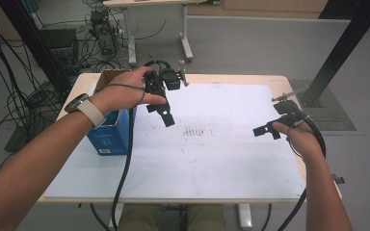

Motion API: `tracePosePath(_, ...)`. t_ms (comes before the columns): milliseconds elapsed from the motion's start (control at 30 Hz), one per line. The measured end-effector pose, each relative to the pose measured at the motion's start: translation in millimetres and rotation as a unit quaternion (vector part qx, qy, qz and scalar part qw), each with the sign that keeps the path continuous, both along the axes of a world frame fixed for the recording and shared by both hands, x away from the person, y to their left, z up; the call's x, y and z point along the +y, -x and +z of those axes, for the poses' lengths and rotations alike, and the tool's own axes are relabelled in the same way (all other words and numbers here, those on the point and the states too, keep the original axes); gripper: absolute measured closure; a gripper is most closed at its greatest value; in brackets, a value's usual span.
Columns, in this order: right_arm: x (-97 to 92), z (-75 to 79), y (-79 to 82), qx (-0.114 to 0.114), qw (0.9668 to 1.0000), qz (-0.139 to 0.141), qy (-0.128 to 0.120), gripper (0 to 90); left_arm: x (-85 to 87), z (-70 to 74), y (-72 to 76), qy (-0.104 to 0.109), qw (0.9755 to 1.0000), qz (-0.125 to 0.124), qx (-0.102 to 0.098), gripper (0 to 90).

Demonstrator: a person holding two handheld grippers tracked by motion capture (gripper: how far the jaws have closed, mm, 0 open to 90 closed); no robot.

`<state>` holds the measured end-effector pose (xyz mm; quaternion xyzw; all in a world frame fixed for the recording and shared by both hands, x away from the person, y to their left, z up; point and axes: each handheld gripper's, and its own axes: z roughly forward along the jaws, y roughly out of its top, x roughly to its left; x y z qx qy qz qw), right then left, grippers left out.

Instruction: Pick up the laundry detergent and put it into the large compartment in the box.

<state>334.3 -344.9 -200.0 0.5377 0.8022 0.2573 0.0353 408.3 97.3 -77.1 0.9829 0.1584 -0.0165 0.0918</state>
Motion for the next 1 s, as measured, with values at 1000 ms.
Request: tracePosePath(1000, 1.4, -2.7, -1.1, -0.002, 1.0000, 0.003, -0.001, 11.2, -0.2, -1.4, -0.6, -0.004, 1.0000, 0.004, 0.000, 7.7)
